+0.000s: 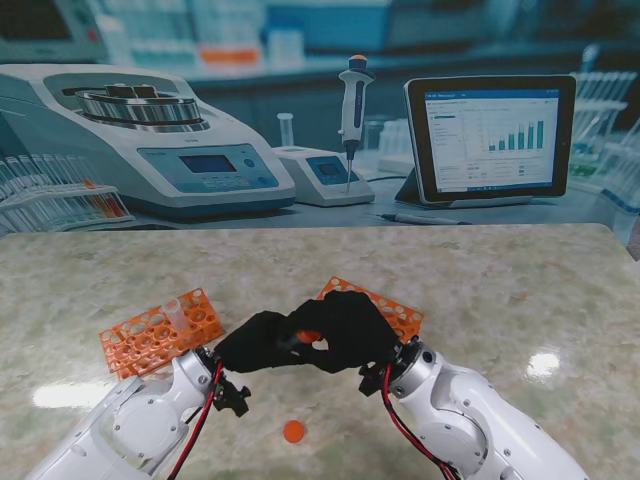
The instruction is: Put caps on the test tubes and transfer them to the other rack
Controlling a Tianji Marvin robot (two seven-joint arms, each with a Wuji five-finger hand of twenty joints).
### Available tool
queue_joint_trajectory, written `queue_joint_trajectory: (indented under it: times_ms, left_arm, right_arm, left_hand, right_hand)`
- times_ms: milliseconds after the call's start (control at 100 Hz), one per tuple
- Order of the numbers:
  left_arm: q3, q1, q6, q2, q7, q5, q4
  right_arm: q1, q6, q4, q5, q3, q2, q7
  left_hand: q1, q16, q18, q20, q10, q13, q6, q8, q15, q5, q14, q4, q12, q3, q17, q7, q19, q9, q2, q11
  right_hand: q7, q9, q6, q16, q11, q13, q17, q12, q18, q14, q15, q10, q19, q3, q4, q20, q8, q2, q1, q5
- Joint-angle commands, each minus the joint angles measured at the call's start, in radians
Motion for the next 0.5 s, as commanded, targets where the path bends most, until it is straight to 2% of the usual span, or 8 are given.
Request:
queue_joint_trajectory:
  times_ms: [0,70,210,370,490]
  left_arm:
    - [0.008,0.0,-0.014,-0.007,-0.005,0.0,-0.031]
    - [0.008,0.001,-0.014,-0.008,-0.004,0.0,-0.032]
    - [0.007,0.004,-0.013,-0.009,0.001,0.003,-0.034]
    - [0.005,0.006,-0.014,-0.01,0.008,0.011,-0.036]
    - [0.004,0.009,-0.015,-0.011,0.013,0.01,-0.037]
  right_arm:
    - [-0.008,-0.004,0.018,0.003,-0.009,-0.004,0.023]
    - [-0.009,-0.01,0.016,0.012,-0.007,-0.004,0.036]
    - [-0.009,-0.029,0.016,0.025,0.0,-0.005,0.046]
    - [-0.009,-0.053,0.017,0.018,0.006,-0.008,0.023]
    - [-0.012,-0.068,0.015,0.008,0.009,-0.009,0.001]
  left_hand:
    - [0.043,0.012,-0.008,-0.03,-0.083,-0.01,-0.001,0.019,0.034,0.007,-0.029,-0.005,0.009,0.044,0.017,0.038,0.044,-0.006,0.029,-0.006]
    - [0.04,0.013,-0.008,-0.03,-0.083,-0.011,-0.002,0.018,0.032,0.006,-0.029,-0.008,0.009,0.043,0.013,0.038,0.041,-0.009,0.031,-0.008]
    - [0.03,0.011,-0.005,-0.03,-0.084,-0.018,-0.008,0.015,0.021,0.001,-0.026,-0.02,0.004,0.036,0.003,0.034,0.031,-0.014,0.037,-0.017]
    - [0.028,0.003,0.001,-0.032,-0.084,-0.021,-0.015,0.011,-0.004,0.003,-0.018,-0.029,-0.007,0.035,-0.011,0.032,0.008,-0.016,0.032,-0.031]
    - [0.022,-0.003,0.025,-0.033,-0.082,-0.031,-0.023,0.001,-0.046,0.003,-0.007,-0.034,-0.024,0.039,-0.041,0.022,-0.038,-0.024,0.028,-0.051]
  right_hand:
    - [0.012,0.098,-0.006,0.028,0.046,0.039,0.019,-0.011,-0.041,-0.021,0.057,-0.124,0.014,0.215,0.055,0.001,0.048,0.142,0.175,0.06]
    - [0.005,0.092,-0.002,0.052,0.063,0.043,0.028,0.005,-0.043,-0.024,0.076,-0.116,0.009,0.22,0.052,0.012,0.083,0.16,0.183,0.067]
    - [0.021,0.111,-0.019,0.11,0.095,0.047,0.063,0.035,-0.05,-0.03,0.152,-0.131,0.019,0.25,0.06,0.031,0.129,0.157,0.179,0.092]
    - [0.038,0.169,-0.05,0.136,0.104,0.055,0.103,0.031,-0.055,-0.034,0.236,-0.143,0.046,0.326,0.095,0.048,0.141,0.107,0.131,0.151]
    - [0.048,0.191,-0.065,0.136,0.107,0.055,0.113,0.034,-0.052,-0.029,0.265,-0.15,0.053,0.352,0.108,0.055,0.145,0.095,0.117,0.173]
